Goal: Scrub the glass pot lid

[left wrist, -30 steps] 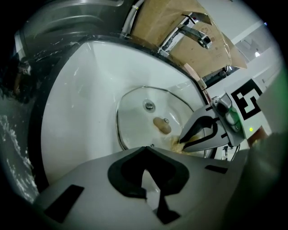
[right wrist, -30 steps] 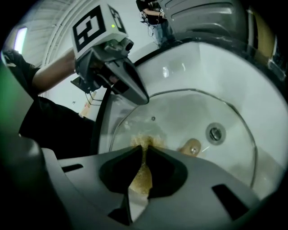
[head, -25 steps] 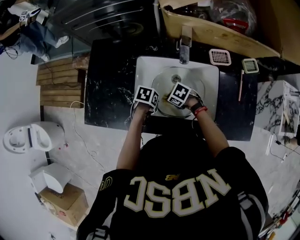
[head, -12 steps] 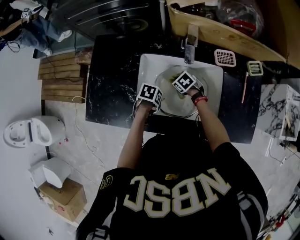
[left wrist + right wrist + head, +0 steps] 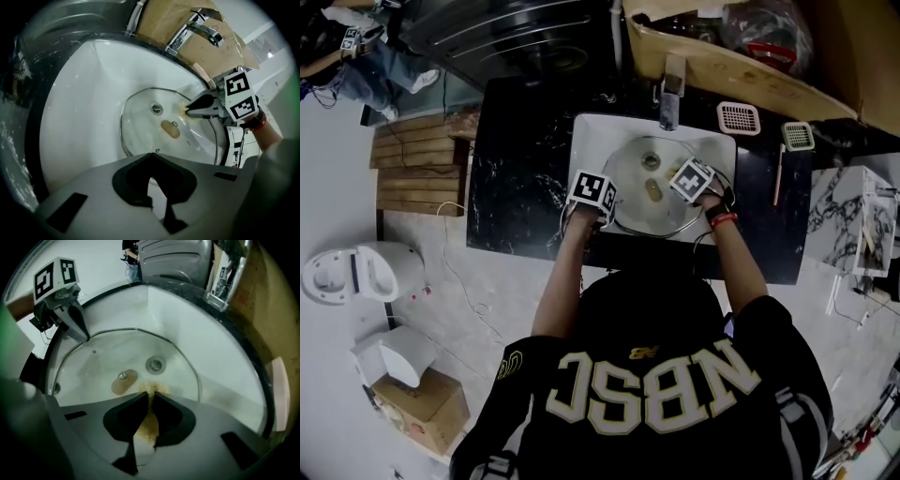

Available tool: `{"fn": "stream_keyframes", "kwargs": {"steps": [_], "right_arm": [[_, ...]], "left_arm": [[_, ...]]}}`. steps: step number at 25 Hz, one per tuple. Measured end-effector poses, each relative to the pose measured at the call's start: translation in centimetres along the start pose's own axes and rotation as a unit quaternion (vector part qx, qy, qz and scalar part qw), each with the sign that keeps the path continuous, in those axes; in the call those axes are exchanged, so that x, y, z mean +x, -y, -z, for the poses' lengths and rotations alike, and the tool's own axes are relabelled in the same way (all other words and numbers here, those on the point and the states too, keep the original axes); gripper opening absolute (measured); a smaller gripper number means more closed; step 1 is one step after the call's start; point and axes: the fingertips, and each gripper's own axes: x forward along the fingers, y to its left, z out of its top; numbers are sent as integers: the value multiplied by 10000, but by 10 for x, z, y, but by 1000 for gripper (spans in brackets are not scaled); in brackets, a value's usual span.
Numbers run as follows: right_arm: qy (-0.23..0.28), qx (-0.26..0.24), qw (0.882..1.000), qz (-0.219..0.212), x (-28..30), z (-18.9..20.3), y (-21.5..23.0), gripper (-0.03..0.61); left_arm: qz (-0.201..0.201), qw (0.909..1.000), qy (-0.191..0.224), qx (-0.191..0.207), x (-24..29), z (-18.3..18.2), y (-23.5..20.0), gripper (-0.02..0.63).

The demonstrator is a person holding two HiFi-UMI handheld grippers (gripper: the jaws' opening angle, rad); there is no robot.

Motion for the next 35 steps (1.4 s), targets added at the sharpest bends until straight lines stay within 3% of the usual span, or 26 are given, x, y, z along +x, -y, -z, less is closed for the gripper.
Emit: {"fn": "stream_keyframes", "kwargs": {"steps": [2,8,13,19,25,31,35], "right_arm": [[-207,-70,9995,-235,-7,14,-18,52],[-94,-365,9965,-745,-23,22,-65,52],[57,-644,9958,-655,-31,16,-95,51],[331,-833,9923,-857,-19,-16,-122,51],[443,-1053,9890,-944,9,-56,-117,55],[824,-699,9930,-470,36,-93,-72,55],[820,-729,9939,-129,42,-90,-46,55]], "left_arm": [[-13,10000,-3,14,0,0,0,12],[-92,9999,-16,103,1,0,0,12],[-81,9999,-10,77,1,0,-1,12],[-118,9999,-19,88,0,0,-1,12],[-157,9998,-80,69,2,1,-1,12],[-175,9998,-101,41,2,-1,-3,12],[-50,9999,-126,-105,4,3,-3,12]]}}
